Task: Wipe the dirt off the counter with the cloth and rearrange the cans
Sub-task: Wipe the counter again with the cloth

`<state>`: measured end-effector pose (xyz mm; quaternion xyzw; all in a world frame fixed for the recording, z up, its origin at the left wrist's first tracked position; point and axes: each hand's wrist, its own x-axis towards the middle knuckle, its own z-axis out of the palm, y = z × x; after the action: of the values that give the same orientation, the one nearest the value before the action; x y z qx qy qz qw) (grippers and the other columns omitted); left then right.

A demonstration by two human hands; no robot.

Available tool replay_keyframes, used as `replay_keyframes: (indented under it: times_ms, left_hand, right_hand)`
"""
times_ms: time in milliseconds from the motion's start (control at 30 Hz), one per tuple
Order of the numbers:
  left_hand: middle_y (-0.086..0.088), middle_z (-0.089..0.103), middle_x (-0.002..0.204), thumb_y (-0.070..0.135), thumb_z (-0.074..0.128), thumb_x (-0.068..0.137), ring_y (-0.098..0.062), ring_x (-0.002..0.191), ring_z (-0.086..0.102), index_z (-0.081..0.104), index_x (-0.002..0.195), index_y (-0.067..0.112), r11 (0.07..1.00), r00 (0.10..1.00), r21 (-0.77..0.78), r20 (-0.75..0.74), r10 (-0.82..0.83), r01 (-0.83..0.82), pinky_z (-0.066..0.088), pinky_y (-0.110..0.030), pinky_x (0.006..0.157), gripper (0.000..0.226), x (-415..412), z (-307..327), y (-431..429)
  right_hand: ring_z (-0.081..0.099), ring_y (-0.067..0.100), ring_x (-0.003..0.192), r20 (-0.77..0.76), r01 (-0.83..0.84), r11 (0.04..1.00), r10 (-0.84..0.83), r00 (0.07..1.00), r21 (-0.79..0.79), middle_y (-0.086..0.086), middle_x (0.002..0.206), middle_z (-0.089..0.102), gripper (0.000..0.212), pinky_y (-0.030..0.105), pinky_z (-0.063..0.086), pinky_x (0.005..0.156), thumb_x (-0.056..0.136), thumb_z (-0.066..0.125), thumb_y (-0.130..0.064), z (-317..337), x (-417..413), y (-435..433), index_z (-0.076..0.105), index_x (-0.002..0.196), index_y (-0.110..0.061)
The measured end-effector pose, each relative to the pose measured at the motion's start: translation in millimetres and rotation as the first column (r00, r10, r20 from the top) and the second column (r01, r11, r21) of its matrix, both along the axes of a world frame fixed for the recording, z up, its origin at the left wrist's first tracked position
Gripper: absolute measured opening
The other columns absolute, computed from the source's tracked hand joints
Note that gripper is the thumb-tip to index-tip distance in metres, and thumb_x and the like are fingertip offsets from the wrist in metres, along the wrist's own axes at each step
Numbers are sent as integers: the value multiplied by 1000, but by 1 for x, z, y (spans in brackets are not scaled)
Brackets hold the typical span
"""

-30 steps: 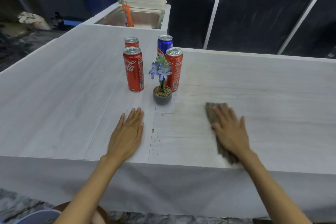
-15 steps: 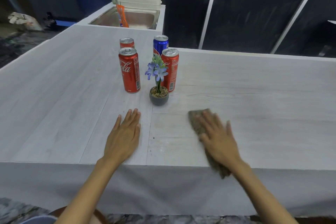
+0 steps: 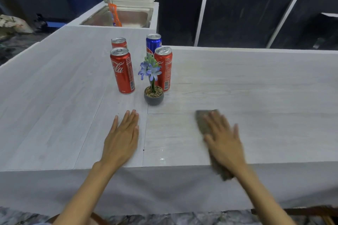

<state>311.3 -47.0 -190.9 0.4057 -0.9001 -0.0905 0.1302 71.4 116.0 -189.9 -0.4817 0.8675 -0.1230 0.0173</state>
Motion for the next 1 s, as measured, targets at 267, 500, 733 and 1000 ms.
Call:
replay_keyframes:
  times_ms: [267, 500, 733, 1000]
  left_hand:
    - [5, 4, 157, 30, 15, 99, -4, 143, -3, 7, 147, 17, 982, 978, 49, -107, -178, 184, -10, -22, 114, 50, -74, 8, 42]
    - [2, 2, 157, 31, 12, 99, -8, 144, -2, 3, 147, 15, 976, 976, 48, -55, -210, 213, -9, -24, 115, 51, -121, -4, 53]
    - [2, 5, 157, 32, 12, 99, -7, 144, 0, 5, 147, 15, 980, 978, 42, -78, -191, 195, -7, -24, 116, 51, -122, -7, 50]
    - [3, 5, 157, 32, 12, 98, -7, 144, -2, 6, 147, 16, 981, 980, 13, -64, -191, 192, -7, -25, 116, 52, -121, -8, 50]
  right_hand:
    - [-13, 15, 145, -1, -25, 998, 25, 1000, -58, -5, 159, -4, 59, 44, -8, 116, 96, 26, -40, 3, 16, -42, 2, 148, -28]
    - [-15, 8, 144, 33, 78, 996, -77, 996, -43, -13, 157, -8, 58, 42, -9, 116, 96, 26, -45, -6, -59, 43, -2, 146, -37]
    - [-7, 20, 146, 7, 234, 972, -234, 972, 24, 1, 159, 1, 58, 52, 2, 116, 97, 27, -38, 15, -84, -27, 6, 149, -22]
    - [-14, 8, 144, 17, 4, 998, -3, 1000, -61, -16, 155, -10, 60, 42, -10, 115, 91, 22, -49, -9, -55, 43, 3, 146, -39]
